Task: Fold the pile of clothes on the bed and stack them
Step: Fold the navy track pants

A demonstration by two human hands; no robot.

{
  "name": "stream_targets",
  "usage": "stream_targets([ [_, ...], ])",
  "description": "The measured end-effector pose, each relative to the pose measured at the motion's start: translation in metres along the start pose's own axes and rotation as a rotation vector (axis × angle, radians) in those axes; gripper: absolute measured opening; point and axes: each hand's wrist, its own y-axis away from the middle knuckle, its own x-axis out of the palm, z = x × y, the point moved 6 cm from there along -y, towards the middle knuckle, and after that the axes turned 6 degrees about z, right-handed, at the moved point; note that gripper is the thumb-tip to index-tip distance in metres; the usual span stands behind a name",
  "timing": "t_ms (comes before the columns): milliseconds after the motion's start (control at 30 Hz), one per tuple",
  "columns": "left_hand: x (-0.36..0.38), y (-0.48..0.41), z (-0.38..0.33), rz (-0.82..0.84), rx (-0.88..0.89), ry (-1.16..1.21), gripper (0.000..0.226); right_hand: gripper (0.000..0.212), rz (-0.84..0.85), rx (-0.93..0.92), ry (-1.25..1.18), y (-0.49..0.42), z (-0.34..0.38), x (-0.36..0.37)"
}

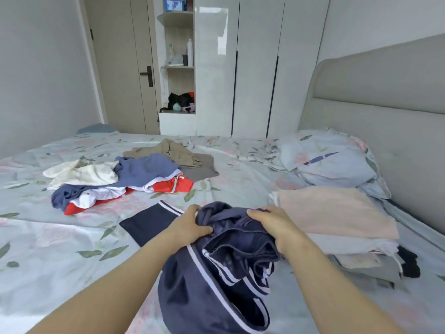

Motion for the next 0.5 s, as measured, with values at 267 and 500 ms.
stream_targets([
  [267,0.031,0.034,0.034,0.4,0.103,0.027,0.081,0.024,-0.102,0.159,-0.036,-0.044,-0.071,0.019],
  [500,0.046,0.009,0.025,0.052,0.109,-0.534,0.073,0.048,0.038,0.089,-0.132,-0.045,-0.065,0.033],
])
